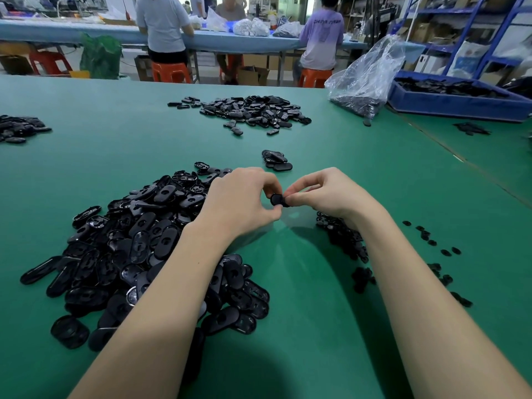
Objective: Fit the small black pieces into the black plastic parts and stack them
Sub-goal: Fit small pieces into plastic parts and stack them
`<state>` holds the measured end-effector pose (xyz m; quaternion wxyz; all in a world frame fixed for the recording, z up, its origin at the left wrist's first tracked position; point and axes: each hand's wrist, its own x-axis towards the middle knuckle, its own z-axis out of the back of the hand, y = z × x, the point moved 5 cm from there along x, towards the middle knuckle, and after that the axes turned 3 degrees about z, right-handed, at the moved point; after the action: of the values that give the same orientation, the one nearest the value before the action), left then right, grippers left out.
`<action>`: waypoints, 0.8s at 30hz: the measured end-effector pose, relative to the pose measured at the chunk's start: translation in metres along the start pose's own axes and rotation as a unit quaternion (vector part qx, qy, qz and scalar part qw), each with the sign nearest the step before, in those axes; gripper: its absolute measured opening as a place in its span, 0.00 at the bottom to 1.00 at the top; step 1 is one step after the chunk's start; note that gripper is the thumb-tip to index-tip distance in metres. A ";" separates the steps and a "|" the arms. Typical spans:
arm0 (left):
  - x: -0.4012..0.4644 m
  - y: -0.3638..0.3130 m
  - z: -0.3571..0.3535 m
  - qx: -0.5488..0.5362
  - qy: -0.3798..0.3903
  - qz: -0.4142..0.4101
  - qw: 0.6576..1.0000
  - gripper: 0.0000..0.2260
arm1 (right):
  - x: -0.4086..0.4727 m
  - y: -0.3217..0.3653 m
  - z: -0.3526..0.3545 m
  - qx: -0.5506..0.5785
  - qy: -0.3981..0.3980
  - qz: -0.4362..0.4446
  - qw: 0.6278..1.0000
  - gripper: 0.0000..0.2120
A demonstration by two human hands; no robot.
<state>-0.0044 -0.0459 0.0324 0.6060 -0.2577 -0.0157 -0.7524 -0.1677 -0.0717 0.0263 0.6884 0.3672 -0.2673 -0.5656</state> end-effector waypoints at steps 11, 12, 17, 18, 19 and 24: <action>-0.001 -0.006 0.005 0.016 -0.017 -0.009 1.000 0.07 | 0.000 -0.002 0.007 -0.002 -0.019 -0.021 1.000 0.07; -0.001 -0.007 0.005 0.015 -0.017 -0.009 1.000 0.07 | -0.001 -0.001 0.009 -0.003 -0.018 -0.022 1.000 0.07; -0.002 -0.010 0.007 0.016 -0.010 -0.023 1.000 0.07 | -0.002 -0.003 0.011 -0.019 -0.017 -0.017 1.000 0.09; -0.002 -0.010 0.008 0.016 -0.006 -0.026 1.000 0.07 | -0.001 -0.002 0.011 -0.022 -0.014 -0.010 1.000 0.10; -0.002 -0.010 0.008 0.014 -0.002 -0.028 1.000 0.08 | 0.000 0.000 0.010 -0.025 -0.011 -0.002 1.000 0.10; -0.002 -0.008 0.008 -0.027 0.029 -0.018 0.999 0.08 | 0.002 0.003 0.009 -0.050 -0.002 0.014 0.999 0.10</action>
<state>-0.0085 -0.0396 0.0408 0.5853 -0.2519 0.0178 -0.7705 -0.1724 -0.0755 0.0333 0.7133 0.3270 -0.2454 -0.5692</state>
